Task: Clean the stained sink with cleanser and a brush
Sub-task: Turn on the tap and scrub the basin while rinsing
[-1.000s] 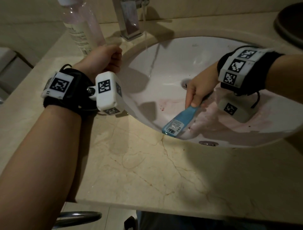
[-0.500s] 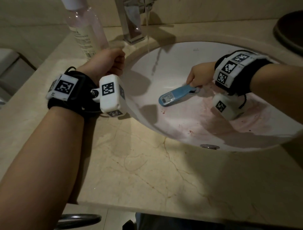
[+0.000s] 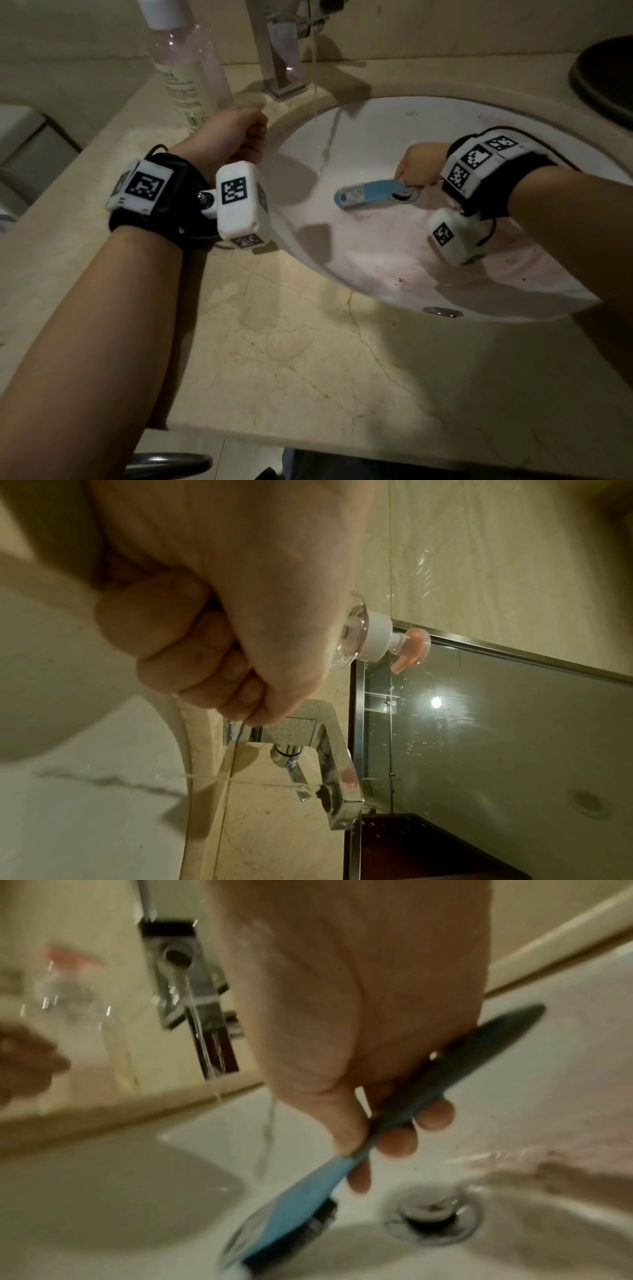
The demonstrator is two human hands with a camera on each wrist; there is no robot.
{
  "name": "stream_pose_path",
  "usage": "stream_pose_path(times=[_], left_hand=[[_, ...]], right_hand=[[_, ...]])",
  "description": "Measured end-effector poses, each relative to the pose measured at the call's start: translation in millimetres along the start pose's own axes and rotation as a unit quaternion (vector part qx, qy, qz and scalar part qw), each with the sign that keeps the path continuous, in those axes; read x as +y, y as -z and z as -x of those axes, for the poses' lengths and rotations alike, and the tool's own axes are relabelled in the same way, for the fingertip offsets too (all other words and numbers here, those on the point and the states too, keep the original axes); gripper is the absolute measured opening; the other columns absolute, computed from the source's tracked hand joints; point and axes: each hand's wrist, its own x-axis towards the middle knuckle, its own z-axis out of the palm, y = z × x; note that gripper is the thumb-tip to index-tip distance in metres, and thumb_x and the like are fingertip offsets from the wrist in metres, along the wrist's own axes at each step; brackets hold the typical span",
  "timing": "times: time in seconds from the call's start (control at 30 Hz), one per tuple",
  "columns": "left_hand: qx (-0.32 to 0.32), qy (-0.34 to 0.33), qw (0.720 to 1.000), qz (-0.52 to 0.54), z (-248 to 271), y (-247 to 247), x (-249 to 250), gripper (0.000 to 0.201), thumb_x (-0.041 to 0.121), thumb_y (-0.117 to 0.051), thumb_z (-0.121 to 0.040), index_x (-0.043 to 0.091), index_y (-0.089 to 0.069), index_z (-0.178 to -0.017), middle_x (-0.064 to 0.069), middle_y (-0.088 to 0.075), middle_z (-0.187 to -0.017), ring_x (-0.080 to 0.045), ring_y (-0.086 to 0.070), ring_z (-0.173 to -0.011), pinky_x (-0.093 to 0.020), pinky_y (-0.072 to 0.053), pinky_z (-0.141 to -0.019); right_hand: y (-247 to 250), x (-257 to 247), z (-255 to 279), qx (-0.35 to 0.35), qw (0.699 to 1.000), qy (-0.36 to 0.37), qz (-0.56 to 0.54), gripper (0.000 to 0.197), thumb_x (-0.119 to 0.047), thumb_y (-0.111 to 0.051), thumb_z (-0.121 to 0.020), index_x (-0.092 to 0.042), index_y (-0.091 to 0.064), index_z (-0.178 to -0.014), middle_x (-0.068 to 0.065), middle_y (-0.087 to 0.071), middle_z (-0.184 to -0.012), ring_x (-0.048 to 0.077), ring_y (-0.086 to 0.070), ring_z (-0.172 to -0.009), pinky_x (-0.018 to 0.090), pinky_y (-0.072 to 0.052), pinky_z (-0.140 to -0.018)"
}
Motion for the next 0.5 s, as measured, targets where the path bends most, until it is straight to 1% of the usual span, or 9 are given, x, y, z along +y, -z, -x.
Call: stream_pose_path(times=[0.07, 0.13, 0.23, 0.33, 0.37, 0.4, 0.43, 0.47, 0.5], left_hand=[[0.000, -0.001, 1.000, 0.006, 0, 0, 0, 0.040, 0.015, -0.031, -0.097, 0.019, -0.022, -0.058, 0.012, -0.024, -0.033, -0.001, -0.019, -0.024, -0.012, -0.015, -0.024], [0.001, -0.004, 1.000, 0.012, 0, 0, 0, 0.040, 0.014, -0.031, -0.097, 0.018, -0.023, -0.058, 0.012, -0.025, -0.033, -0.001, -0.020, -0.025, -0.012, -0.016, -0.024], [0.005, -0.006, 1.000, 0.016, 0, 1, 0, 0.040, 0.014, -0.031, -0.097, 0.019, -0.023, -0.058, 0.012, -0.026, -0.033, -0.002, -0.021, -0.025, -0.011, -0.017, -0.024], [0.012, -0.011, 1.000, 0.006, 2, 0, 0, 0.040, 0.014, -0.032, -0.097, 0.019, -0.024, -0.059, 0.011, -0.026, -0.033, -0.002, -0.022, -0.024, -0.011, -0.018, -0.025], [0.015, -0.016, 1.000, 0.001, 2, -1, 0, 0.040, 0.014, -0.032, -0.097, 0.020, -0.024, -0.059, 0.011, -0.027, -0.032, -0.002, -0.022, -0.024, -0.011, -0.018, -0.025], [0.018, -0.019, 1.000, -0.002, 3, -1, 0, 0.039, 0.014, -0.033, -0.097, 0.020, -0.025, -0.059, 0.010, -0.028, -0.032, -0.002, -0.023, -0.024, -0.011, -0.019, -0.025], [0.019, -0.021, 1.000, -0.003, 3, -1, 0, 0.039, 0.013, -0.033, -0.097, 0.020, -0.025, -0.059, 0.010, -0.029, -0.031, -0.002, -0.023, -0.024, -0.011, -0.019, -0.025], [0.020, -0.022, 1.000, -0.002, 3, -1, 0, 0.039, 0.013, -0.033, -0.097, 0.020, -0.026, -0.059, 0.009, -0.029, -0.031, -0.002, -0.023, -0.024, -0.011, -0.019, -0.025], [0.019, -0.021, 1.000, 0.000, 3, -1, -1, 0.039, 0.013, -0.033, -0.097, 0.020, -0.026, -0.060, 0.009, -0.029, -0.031, -0.002, -0.024, -0.024, -0.011, -0.019, -0.025]], right_hand=[[2, -8, -2, 0.009, 0.999, 0.014, -0.046, 0.032, -0.014, -0.052, -0.092, -0.003, -0.062, -0.120, 0.003, -0.053, -0.067, 0.013, -0.044, -0.053, 0.021, -0.035, -0.050], [3, -21, -1, 0.011, 0.995, 0.038, -0.092, 0.031, -0.016, -0.046, -0.096, 0.000, -0.063, -0.117, 0.007, -0.053, -0.071, 0.018, -0.041, -0.054, 0.026, -0.033, -0.052], [7, -39, -5, 0.035, 0.992, 0.069, -0.104, 0.033, -0.015, -0.041, -0.098, 0.006, -0.061, -0.116, 0.012, -0.053, -0.078, 0.018, -0.039, -0.054, 0.026, -0.032, -0.051], [8, -47, -13, 0.067, 0.984, 0.061, -0.151, 0.031, -0.011, -0.045, -0.094, -0.001, -0.059, -0.121, 0.002, -0.050, -0.071, 0.011, -0.042, -0.055, 0.021, -0.035, -0.052], [8, -48, -15, 0.078, 0.983, 0.059, -0.153, 0.032, -0.010, -0.046, -0.093, -0.003, -0.058, -0.122, 0.001, -0.051, -0.073, 0.009, -0.043, -0.057, 0.021, -0.038, -0.054], [9, -49, -16, 0.086, 0.984, 0.056, -0.148, 0.033, -0.010, -0.047, -0.092, -0.004, -0.059, -0.122, 0.004, -0.056, -0.080, 0.011, -0.046, -0.060, 0.023, -0.041, -0.060], [9, -48, -17, 0.097, 0.985, 0.055, -0.128, 0.032, -0.011, -0.046, -0.093, -0.003, -0.060, -0.121, 0.010, -0.061, -0.091, 0.016, -0.052, -0.068, 0.025, -0.042, -0.068], [9, -47, -19, 0.112, 0.986, 0.054, -0.112, 0.032, -0.012, -0.045, -0.094, -0.002, -0.061, -0.119, 0.016, -0.064, -0.102, 0.024, -0.057, -0.079, 0.028, -0.042, -0.074], [10, -45, -19, 0.128, 0.984, 0.059, -0.106, 0.031, -0.013, -0.044, -0.095, -0.002, -0.062, -0.118, 0.019, -0.064, -0.109, 0.029, -0.059, -0.090, 0.030, -0.042, -0.076]])
